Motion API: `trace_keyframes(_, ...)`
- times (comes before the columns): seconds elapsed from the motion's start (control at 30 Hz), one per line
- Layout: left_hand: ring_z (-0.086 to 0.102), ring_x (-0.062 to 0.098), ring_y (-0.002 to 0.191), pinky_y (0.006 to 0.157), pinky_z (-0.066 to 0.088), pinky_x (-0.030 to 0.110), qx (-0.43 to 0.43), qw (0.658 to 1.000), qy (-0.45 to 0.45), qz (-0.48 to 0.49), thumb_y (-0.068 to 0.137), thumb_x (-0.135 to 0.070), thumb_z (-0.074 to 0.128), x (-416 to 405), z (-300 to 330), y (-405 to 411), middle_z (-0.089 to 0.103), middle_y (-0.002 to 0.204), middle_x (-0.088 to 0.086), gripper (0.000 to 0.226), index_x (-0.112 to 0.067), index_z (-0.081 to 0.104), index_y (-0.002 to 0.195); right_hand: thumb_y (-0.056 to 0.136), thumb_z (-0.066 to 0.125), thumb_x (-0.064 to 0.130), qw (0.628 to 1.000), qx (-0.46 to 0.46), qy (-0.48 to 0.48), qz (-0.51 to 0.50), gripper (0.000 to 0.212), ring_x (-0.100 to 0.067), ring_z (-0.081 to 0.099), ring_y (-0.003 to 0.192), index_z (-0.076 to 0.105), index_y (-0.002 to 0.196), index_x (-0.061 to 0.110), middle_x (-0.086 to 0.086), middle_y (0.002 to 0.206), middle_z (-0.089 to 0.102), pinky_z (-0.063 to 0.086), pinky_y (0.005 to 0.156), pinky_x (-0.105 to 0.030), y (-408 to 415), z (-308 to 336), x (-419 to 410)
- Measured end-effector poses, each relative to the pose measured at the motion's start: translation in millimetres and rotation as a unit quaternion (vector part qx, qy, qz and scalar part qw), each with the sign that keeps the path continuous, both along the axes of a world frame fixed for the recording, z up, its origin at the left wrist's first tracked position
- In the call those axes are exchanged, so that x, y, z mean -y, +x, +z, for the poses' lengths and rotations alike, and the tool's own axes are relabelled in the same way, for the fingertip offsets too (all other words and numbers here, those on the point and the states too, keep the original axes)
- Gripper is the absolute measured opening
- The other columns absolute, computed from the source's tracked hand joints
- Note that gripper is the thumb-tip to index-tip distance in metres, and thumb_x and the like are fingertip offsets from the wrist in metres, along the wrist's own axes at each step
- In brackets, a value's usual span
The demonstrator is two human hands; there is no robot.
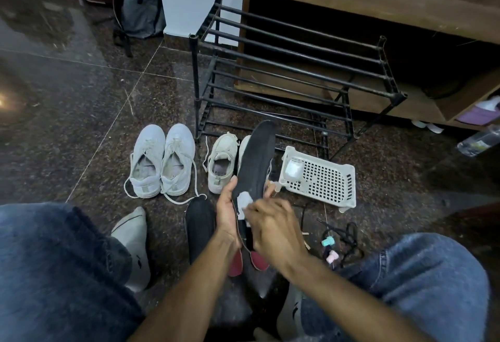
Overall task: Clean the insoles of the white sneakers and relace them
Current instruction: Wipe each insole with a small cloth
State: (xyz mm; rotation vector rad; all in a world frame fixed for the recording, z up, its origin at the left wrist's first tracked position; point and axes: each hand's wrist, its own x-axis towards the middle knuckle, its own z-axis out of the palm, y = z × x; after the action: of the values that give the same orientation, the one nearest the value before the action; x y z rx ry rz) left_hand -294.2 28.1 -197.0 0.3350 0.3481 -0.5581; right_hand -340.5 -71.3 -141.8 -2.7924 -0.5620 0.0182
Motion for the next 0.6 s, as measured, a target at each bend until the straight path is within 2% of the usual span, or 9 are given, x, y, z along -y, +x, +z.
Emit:
trace_keyframes(0.07,0.053,0.029,0.125,0.112,0.036,0.048,-0.004,1.000,0.013,0.020,0.063,-0.047,0.081,-1.2,-4.5,2.2,0.062,0.126,0.018,0.091,-0.003,0.051,0.137,0.069,0.054,0.007,0.999,-0.043,0.004,0.009,0.041,-0.017,0.065,0.093,0.069,0.105,0.018,0.006,0.106,0.065,0.045,0.090,-0.036,-15.4,-5.3,0.9)
trace_keyframes(0.1,0.049,0.029,0.131,0.110,0.037,0.049,-0.006,1.000,0.009,0.019,0.060,-0.049,0.084,-1.6,-7.9,3.7,0.058,0.134,0.016,0.096,-0.006,0.050,0.139,0.073,0.050,0.009,0.998,-0.068,0.004,0.017,0.046,-0.017,0.062,0.107,0.065,0.116,0.017,0.005,0.122,0.062,0.041,0.102,-0.039,-20.9,-4.3,2.6)
trace_keyframes(0.17,0.046,0.030,0.134,0.111,0.038,0.048,-0.014,1.000,0.011,0.006,0.064,-0.054,0.080,-2.3,-10.8,5.6,0.053,0.141,0.015,0.093,-0.009,0.050,0.140,0.092,0.041,0.019,0.991,-0.129,0.029,0.038,0.051,-0.010,0.034,0.141,0.045,0.143,0.015,0.003,0.154,0.035,0.010,0.121,-0.038,-27.8,2.9,6.6)
trace_keyframes(0.2,0.052,0.031,0.129,0.114,0.033,0.047,-0.016,1.000,0.019,0.001,0.071,-0.057,0.071,-2.0,-8.7,5.6,0.056,0.137,0.016,0.084,-0.008,0.053,0.136,0.101,0.033,0.032,0.985,-0.160,0.043,0.049,0.052,-0.006,0.015,0.147,0.031,0.150,0.015,0.003,0.160,0.019,-0.005,0.121,-0.035,-27.5,6.5,7.9)
trace_keyframes(0.27,0.066,0.029,0.108,0.114,0.032,0.044,-0.006,1.000,0.024,-0.006,0.079,-0.062,0.058,-0.3,-4.6,1.6,0.066,0.121,0.017,0.071,-0.005,0.065,0.121,0.096,0.010,0.060,0.978,-0.196,0.035,0.055,0.072,-0.004,-0.006,0.147,0.015,0.154,0.017,0.003,0.162,0.002,-0.016,0.119,-0.036,-17.2,11.3,8.5)
trace_keyframes(0.33,0.070,0.025,0.091,0.098,0.048,0.039,-0.008,0.999,0.038,-0.016,0.083,-0.064,0.050,4.8,-3.8,-4.6,0.072,0.102,0.016,0.065,-0.007,0.073,0.104,0.086,0.002,0.067,0.980,-0.197,0.006,0.038,0.085,-0.008,-0.009,0.148,0.008,0.155,0.017,0.001,0.162,-0.004,-0.019,0.117,-0.038,5.5,10.6,7.8)
trace_keyframes(0.37,0.071,0.025,0.092,0.093,0.049,0.038,-0.012,0.999,0.044,-0.016,0.086,-0.064,0.047,6.5,-4.2,-7.4,0.073,0.100,0.015,0.062,-0.011,0.073,0.103,0.086,0.003,0.068,0.981,-0.192,-0.008,0.026,0.085,-0.008,-0.009,0.148,0.004,0.155,0.017,0.001,0.162,-0.007,-0.020,0.117,-0.039,19.6,8.4,7.0)
trace_keyframes(0.5,0.062,0.025,0.115,0.109,0.037,0.041,-0.021,0.998,0.060,0.015,0.090,-0.059,0.044,12.2,-4.3,-11.8,0.066,0.124,0.013,0.054,-0.020,0.075,0.109,0.079,-0.002,0.076,0.981,-0.191,-0.020,-0.024,0.095,-0.007,-0.011,0.147,-0.006,0.154,0.017,0.000,0.161,-0.012,-0.020,0.116,-0.038,50.1,0.8,2.6)
trace_keyframes(0.6,0.072,0.018,0.087,0.087,0.055,0.033,0.007,1.000,0.022,0.009,0.091,-0.058,0.044,1.0,-6.4,-4.8,0.075,0.099,0.008,0.052,-0.020,0.080,0.087,0.073,-0.010,0.081,0.983,-0.184,-0.008,0.022,0.102,-0.005,-0.018,0.145,-0.007,0.154,0.018,0.002,0.159,-0.017,-0.024,0.114,-0.036,19.7,5.1,-0.7)
